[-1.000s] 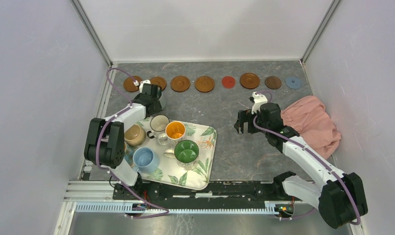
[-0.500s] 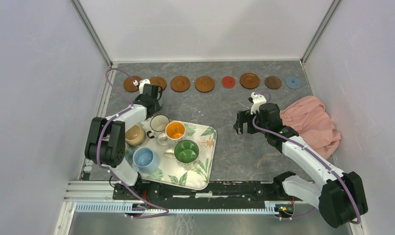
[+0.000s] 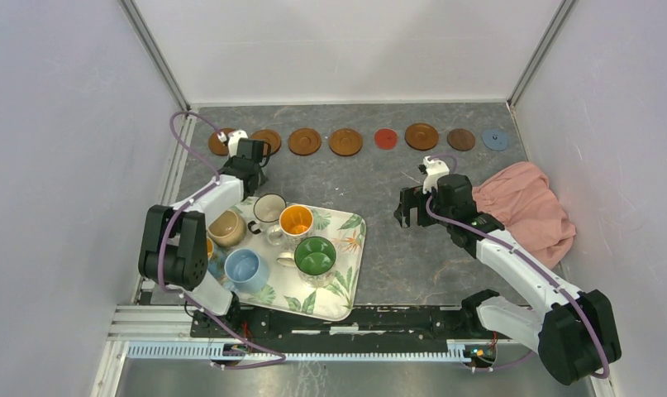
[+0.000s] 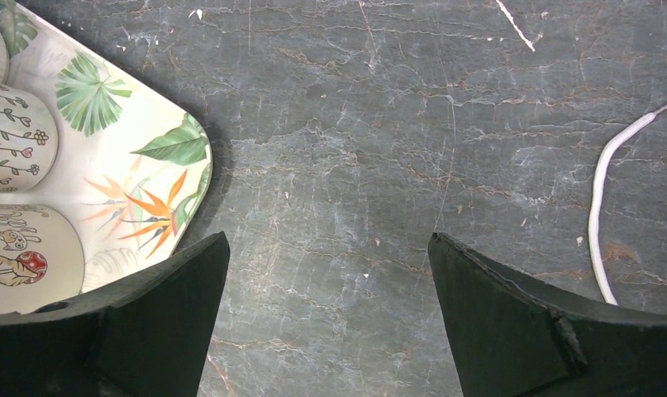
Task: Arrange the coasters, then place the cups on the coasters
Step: Pick up the cup at the center of the board.
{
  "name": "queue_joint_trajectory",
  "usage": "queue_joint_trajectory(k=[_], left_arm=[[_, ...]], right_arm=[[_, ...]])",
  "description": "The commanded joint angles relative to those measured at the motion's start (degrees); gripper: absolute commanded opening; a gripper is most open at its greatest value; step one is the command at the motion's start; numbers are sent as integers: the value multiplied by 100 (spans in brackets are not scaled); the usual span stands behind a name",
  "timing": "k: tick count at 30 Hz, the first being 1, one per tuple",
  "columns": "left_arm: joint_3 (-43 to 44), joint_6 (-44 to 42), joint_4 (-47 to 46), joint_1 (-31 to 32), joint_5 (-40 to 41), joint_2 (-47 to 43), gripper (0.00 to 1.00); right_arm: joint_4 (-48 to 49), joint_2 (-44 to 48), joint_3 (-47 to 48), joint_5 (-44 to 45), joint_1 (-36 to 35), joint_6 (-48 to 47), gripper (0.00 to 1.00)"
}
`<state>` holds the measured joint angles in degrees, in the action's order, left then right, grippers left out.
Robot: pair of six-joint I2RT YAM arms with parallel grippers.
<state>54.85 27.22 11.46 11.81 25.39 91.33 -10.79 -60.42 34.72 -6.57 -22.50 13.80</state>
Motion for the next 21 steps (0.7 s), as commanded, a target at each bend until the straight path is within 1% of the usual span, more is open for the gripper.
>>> queue_joint_trajectory(k=[1, 12, 21], left_arm=[[801, -164, -525, -186, 555, -56, 2], [2290, -399, -294, -791, 203, 1064, 2], [3806, -509, 283, -1038, -5, 2226, 2]], right_arm=[[176, 40, 86, -12, -37, -94, 98], [165, 31, 88, -8, -48, -108, 98], [164, 32, 88, -15, -78, -113, 98]])
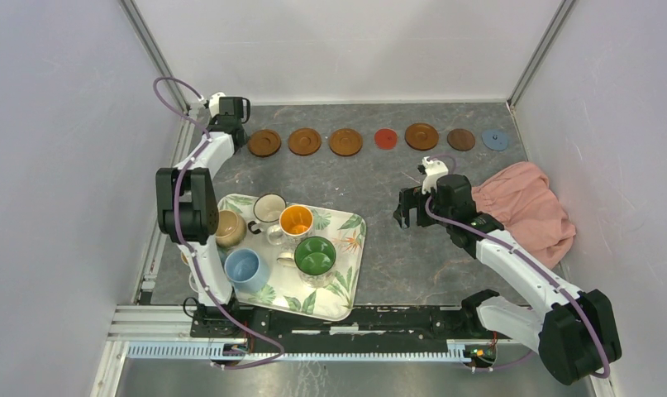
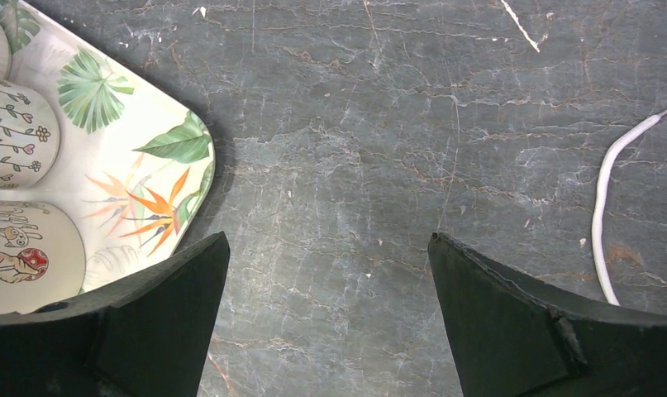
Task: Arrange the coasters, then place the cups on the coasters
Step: Pick up the cup at the center of the board, then place the cup on the coaster.
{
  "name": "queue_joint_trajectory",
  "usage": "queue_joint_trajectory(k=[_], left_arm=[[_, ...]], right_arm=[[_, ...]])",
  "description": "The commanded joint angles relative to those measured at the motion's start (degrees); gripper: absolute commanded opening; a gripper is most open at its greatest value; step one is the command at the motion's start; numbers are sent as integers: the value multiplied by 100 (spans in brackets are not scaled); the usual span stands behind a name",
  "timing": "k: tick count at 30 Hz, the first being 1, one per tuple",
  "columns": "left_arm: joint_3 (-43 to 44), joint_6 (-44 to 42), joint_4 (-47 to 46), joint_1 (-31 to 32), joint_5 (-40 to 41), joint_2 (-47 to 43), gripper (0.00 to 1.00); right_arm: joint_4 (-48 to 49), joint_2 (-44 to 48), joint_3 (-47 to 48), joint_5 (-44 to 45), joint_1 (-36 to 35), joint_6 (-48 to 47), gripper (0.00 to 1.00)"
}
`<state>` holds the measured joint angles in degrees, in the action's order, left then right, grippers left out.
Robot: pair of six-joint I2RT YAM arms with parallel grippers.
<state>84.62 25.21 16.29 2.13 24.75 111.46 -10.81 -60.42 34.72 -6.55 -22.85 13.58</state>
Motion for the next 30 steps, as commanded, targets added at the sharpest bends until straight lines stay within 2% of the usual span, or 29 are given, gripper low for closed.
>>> queue_joint_trajectory(k=[1, 7, 30], left_arm=[[994, -314, -95, -86, 79, 348, 2], [1589, -314, 339, -196, 91, 781, 2], [1797, -368, 501, -539, -302, 1120, 2]], right_arm=[[165, 30, 92, -21, -43, -92, 98], [167, 22, 96, -44, -94, -93, 98], [150, -40, 132, -23, -158, -108, 98]])
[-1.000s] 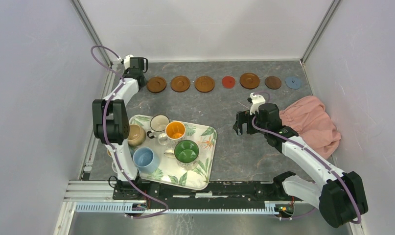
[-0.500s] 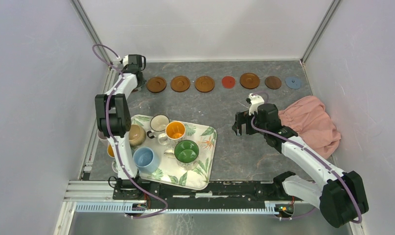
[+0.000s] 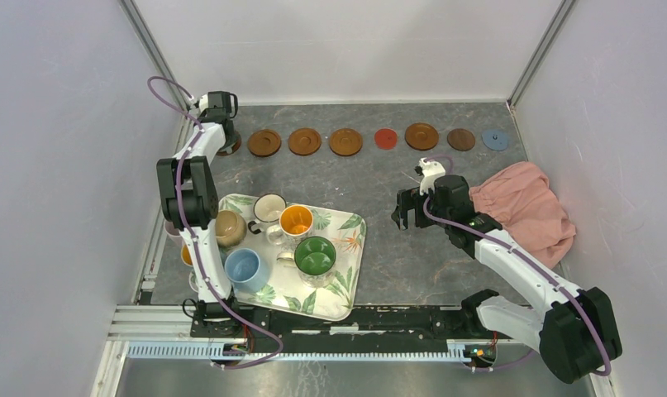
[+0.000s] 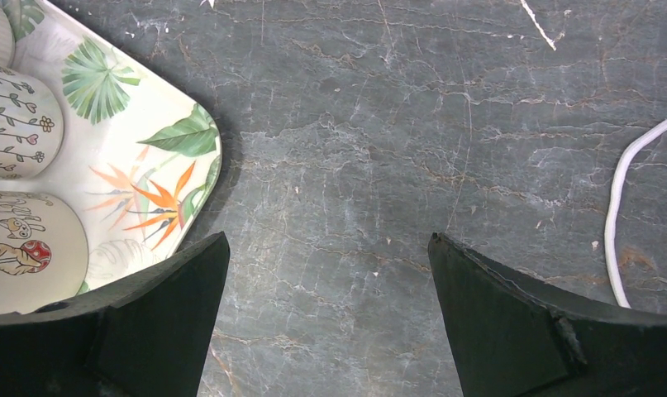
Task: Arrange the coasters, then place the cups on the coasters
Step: Place the cup on the coaster.
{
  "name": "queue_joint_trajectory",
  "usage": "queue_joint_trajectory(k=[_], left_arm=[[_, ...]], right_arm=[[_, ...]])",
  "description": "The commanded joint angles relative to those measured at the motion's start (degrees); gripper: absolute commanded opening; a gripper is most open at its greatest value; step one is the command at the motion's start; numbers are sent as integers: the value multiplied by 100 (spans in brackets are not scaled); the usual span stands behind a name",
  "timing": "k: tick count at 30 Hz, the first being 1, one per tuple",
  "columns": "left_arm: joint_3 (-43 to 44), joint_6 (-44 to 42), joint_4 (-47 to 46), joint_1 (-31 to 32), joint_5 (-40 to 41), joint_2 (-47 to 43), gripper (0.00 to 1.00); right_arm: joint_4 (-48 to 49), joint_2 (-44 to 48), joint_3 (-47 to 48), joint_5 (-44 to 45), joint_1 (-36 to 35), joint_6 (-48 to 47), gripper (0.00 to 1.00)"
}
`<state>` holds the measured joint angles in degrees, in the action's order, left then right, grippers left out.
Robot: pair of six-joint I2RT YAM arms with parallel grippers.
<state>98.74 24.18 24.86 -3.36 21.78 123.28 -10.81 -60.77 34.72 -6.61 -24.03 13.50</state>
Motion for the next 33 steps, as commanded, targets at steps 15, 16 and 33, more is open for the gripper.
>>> queue_joint_trajectory(k=[15, 16, 33], left_arm=[[-88, -329, -333, 14, -17, -203, 5], [-110, -335, -333, 14, -9, -216, 6], [-180, -323, -241, 19, 9, -418, 54]], right_arm=[[191, 3, 105, -46, -42, -82, 98], [193, 15, 105, -51, -38, -83, 98], [193, 107, 96, -63, -49, -86, 98]])
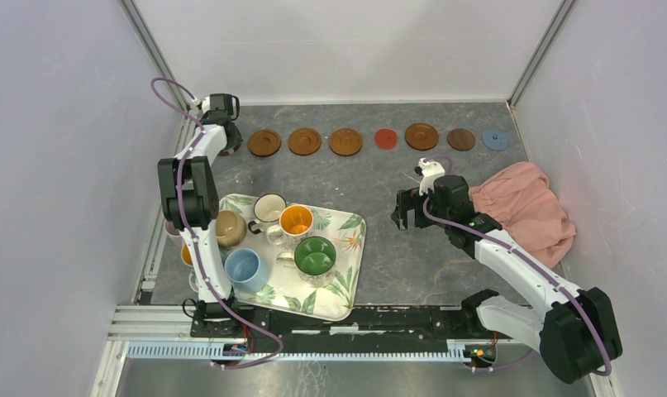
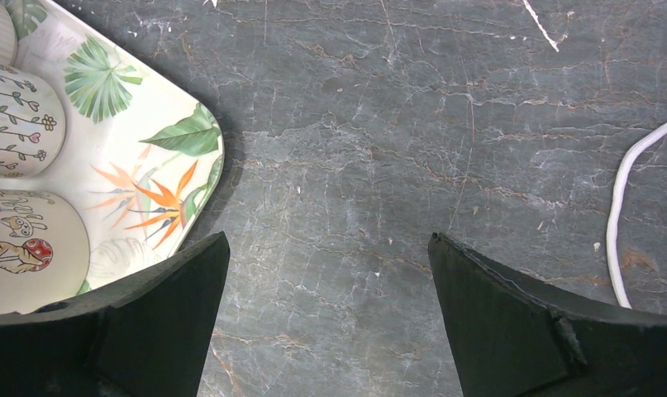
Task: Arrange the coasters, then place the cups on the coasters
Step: Place the cup on the coaster.
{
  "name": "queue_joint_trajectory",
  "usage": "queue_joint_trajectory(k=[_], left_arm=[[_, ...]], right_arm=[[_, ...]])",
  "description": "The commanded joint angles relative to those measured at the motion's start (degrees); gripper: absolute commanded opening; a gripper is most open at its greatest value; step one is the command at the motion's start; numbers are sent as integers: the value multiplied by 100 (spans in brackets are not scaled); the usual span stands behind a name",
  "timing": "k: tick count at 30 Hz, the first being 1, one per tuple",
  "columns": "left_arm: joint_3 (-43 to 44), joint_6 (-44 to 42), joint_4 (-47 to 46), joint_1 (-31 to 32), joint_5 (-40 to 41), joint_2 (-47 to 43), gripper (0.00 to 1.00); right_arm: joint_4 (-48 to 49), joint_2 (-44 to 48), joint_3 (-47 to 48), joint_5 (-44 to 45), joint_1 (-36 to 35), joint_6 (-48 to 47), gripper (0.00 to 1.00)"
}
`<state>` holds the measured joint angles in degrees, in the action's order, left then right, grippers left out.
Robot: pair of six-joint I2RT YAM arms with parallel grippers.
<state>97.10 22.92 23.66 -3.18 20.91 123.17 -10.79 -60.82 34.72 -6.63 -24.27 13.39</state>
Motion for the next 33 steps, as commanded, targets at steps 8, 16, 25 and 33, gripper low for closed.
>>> queue_joint_trajectory(k=[8, 16, 25, 33], left_arm=[[-179, -180, -69, 76, 114, -871, 80], [-929, -129, -47, 582, 39, -1761, 100], [-2292, 8, -60, 1235, -249, -3116, 100], [-3782, 275, 106, 1620, -655, -4797, 100]], right_arm=[[178, 140, 104, -12, -45, -68, 98], [165, 167, 115, -21, -59, -73, 98], [146, 195, 101, -27, -105, -75, 98], [142, 202, 88, 40, -200, -104, 98]])
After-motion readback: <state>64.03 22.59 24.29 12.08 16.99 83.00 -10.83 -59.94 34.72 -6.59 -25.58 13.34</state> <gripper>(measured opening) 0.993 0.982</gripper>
